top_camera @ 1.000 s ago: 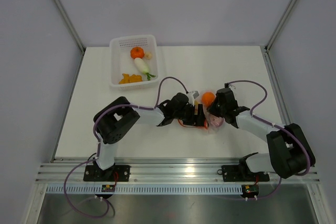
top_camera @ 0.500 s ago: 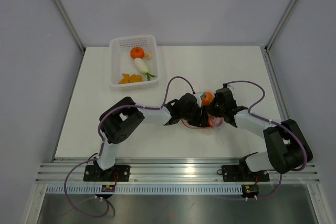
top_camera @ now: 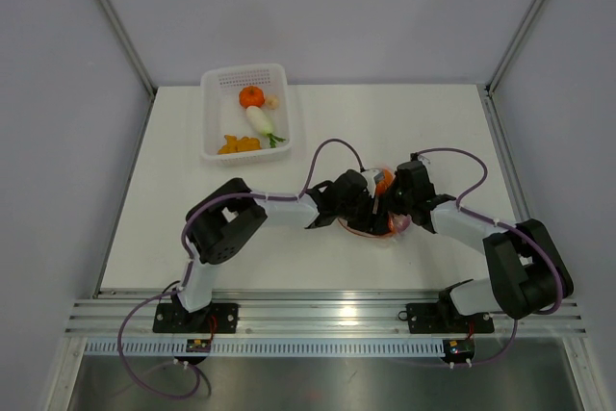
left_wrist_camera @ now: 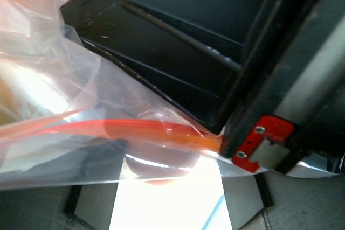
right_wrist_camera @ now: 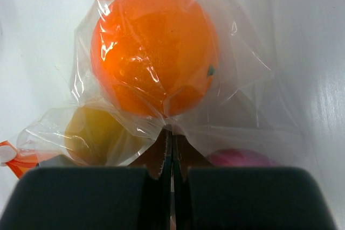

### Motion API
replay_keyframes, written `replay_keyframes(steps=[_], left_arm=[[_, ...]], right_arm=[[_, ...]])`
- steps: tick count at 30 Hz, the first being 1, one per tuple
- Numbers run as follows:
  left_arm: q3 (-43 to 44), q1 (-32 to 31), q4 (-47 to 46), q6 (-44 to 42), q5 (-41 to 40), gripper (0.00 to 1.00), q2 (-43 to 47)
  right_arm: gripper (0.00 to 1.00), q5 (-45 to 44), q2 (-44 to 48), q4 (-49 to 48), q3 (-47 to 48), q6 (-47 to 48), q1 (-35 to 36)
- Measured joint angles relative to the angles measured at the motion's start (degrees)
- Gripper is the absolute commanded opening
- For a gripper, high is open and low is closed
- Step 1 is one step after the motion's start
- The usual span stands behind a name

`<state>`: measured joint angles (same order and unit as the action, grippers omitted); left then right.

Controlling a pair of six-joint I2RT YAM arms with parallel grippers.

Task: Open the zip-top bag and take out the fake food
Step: Pick up the food from the zipper food storage bag.

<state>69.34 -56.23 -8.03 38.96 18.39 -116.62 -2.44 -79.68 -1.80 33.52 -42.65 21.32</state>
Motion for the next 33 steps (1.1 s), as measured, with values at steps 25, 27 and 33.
replay_keyframes(steps=[25, 27, 33], left_arm=[[0.1, -1.0, 2.7, -0.9, -2.6, 0.3, 0.9], [0.0, -0.7, 3.4, -1.0, -2.6, 0.3, 1.2], [-3.9, 2.9, 2.7, 0.6, -0.3, 0.28, 3.5]], right_arm=[[0.0, 0.6, 0.4, 0.2, 0.0, 0.2, -6.3], [0.0, 0.6, 0.8, 0.4, 0.0, 0.2, -7.3], [0.0, 0.1, 2.7, 1.6, -0.3, 0.2, -8.9]])
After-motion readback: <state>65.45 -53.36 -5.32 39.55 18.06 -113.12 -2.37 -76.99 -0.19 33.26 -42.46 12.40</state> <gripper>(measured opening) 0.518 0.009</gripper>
